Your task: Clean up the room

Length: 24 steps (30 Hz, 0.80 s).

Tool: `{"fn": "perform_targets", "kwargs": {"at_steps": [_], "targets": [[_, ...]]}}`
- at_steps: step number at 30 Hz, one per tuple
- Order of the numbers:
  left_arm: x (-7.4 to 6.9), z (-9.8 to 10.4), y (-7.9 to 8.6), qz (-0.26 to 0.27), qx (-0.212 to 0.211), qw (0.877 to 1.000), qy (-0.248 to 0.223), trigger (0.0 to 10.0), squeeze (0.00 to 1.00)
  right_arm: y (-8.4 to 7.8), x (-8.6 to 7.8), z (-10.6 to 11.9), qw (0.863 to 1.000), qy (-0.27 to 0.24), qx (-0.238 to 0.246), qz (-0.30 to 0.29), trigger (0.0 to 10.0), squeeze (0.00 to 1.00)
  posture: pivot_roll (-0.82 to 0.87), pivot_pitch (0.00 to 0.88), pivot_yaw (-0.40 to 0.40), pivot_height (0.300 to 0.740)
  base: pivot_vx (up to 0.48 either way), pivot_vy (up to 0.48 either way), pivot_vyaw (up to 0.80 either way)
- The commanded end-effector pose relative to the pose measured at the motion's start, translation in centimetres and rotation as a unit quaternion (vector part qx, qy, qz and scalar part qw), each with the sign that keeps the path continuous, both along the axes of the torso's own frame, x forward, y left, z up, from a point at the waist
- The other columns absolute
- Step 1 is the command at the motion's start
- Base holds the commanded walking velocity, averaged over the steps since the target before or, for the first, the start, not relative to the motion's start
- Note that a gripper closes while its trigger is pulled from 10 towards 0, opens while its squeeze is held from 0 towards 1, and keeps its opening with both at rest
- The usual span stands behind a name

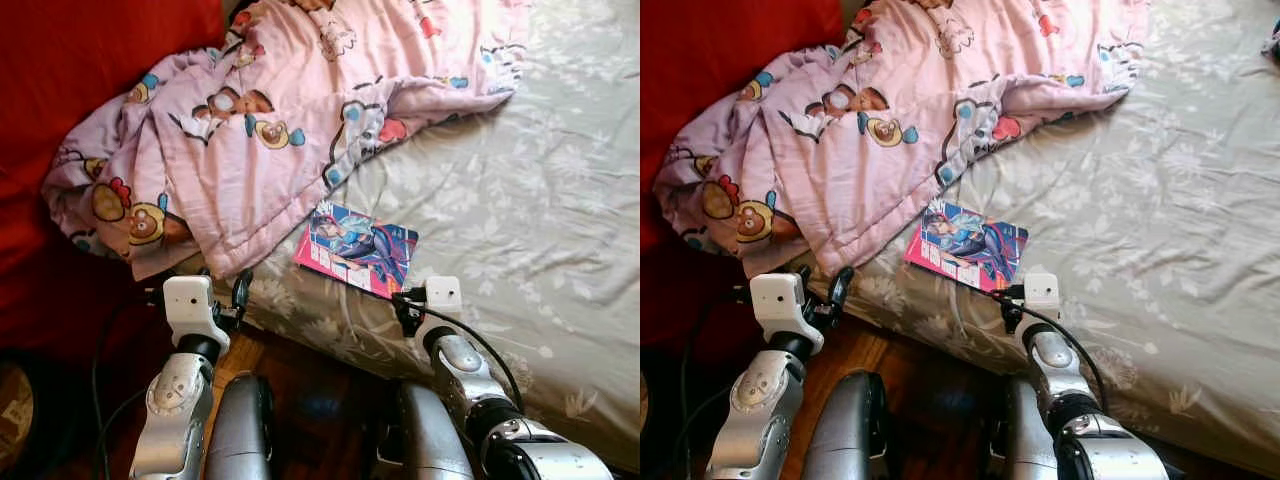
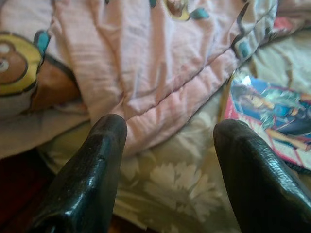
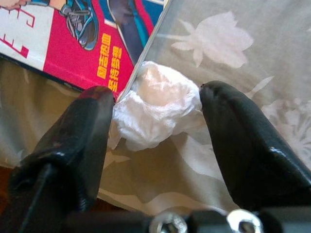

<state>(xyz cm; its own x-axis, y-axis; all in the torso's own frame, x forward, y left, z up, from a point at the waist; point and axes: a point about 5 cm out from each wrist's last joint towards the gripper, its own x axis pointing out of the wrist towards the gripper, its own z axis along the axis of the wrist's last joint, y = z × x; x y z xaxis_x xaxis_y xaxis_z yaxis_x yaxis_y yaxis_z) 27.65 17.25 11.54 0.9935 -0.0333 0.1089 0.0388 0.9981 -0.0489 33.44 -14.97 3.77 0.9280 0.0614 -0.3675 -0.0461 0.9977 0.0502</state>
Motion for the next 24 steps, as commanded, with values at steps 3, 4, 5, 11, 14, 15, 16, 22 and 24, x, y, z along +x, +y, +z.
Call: {"fn": "perform_targets", "kwargs": {"at_steps": [3, 4, 5, 11, 14, 15, 16, 22, 24], "targets": [[-0.72, -0.38, 0.08, 0.001, 0.001, 1.0, 0.019, 10.0, 0.0, -0.03, -0.49, -0.77, 1.0, 0.022, 0.003, -0.006, 0.0, 0.0, 0.19, 0.405, -0.006, 0.627, 0.0, 0.0, 0.0], [-0.75, -0.37, 0.07, 0.001, 0.001, 1.0, 0.019, 10.0, 0.0, -0.04, -0.48, -0.76, 1.0, 0.022, 0.002, -0.007, 0.0, 0.0, 0.19, 0.405, -0.006, 0.627, 0.0, 0.0, 0.0], [-0.8, -0.36, 0.06, 0.001, 0.002, 1.0, 0.02, 10.0, 0.0, -0.04, -0.46, -0.74, 1.0, 0.022, 0.002, -0.007, 0.0, 0.0, 0.19, 0.401, -0.006, 0.627, 0.0, 0.0, 0.0], [-1.01, -0.34, 0.0, -0.003, 0.007, 1.0, 0.023, 10.0, 0.0, 0.03, -0.57, -0.88, 1.0, 0.025, 0.002, -0.005, 0.0, 0.0, 0.19, 0.397, -0.003, 0.627, 0.0, 0.0, 0.0], [-1.03, -0.34, 0.0, -0.003, 0.007, 1.0, 0.024, 10.0, 0.0, 0.0, -0.62, -0.93, 1.0, 0.026, 0.001, -0.005, 0.0, 0.0, 0.19, 0.397, -0.003, 0.627, 0.0, 0.0, 0.0], [-1.05, -0.33, -0.02, -0.003, 0.007, 1.0, 0.025, 10.0, 0.0, -0.03, -0.65, -0.96, 1.0, 0.026, 0.0, -0.005, 0.0, 0.0, 0.19, 0.397, -0.003, 0.627, 0.0, 0.0, 0.0], [-1.02, -0.33, -0.04, -0.004, 0.007, 1.0, 0.026, 10.0, 0.0, -0.06, -0.65, -0.96, 1.0, 0.026, 0.0, -0.005, 0.0, 0.0, 0.19, 0.394, -0.002, 0.627, 0.0, 0.0, 0.0], [-1.01, -0.36, 0.0, -0.005, 0.009, 1.0, 0.029, 10.0, 0.0, -0.07, -0.75, -1.12, 0.999, 0.032, -0.004, -0.004, 0.0, 0.0, 0.19, 0.391, -0.002, 0.627, 0.0, 0.0, 0.0], [-1.07, -0.43, 0.04, -0.005, 0.01, 0.999, 0.031, 10.0, 0.0, -0.05, -0.78, -1.17, 0.999, 0.033, -0.004, -0.004, 0.0, 0.0, 0.19, 0.39, -0.002, 0.627, 0.0, 0.0, 0.0]]}}
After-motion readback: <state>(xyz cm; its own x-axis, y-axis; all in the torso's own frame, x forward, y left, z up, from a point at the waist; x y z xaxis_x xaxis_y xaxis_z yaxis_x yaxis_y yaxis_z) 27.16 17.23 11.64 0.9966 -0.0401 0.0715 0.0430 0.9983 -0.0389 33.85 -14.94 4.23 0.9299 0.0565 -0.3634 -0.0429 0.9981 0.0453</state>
